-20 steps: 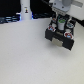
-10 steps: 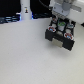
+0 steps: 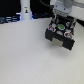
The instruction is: Open the kcup holder, insert the kcup into the holder, and close the kcup holder
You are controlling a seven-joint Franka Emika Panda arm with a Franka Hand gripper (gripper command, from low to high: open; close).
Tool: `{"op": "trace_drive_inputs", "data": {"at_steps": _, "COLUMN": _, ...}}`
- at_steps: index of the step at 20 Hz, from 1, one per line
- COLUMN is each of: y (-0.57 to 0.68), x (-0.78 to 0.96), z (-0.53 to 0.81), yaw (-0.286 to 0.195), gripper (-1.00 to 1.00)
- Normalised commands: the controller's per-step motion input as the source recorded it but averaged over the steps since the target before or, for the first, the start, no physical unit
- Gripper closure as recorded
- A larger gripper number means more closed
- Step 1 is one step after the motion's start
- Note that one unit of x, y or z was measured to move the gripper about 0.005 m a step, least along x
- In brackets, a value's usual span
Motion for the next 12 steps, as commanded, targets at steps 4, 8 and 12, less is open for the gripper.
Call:
{"op": "trace_drive_inputs", "data": {"at_steps": 4, "y": -0.26, "x": 0.32, "z": 0.5, "yaw": 0.127, "gripper": -1.0}}
{"op": "trace_drive_inputs", "data": {"at_steps": 8, "y": -0.37, "x": 0.41, "z": 0.44, "yaw": 0.092, "gripper": -1.0}}
{"op": "trace_drive_inputs", "data": {"at_steps": 12, "y": -0.43, "x": 0.55, "z": 0.29, "yaw": 0.051, "gripper": -1.0}}
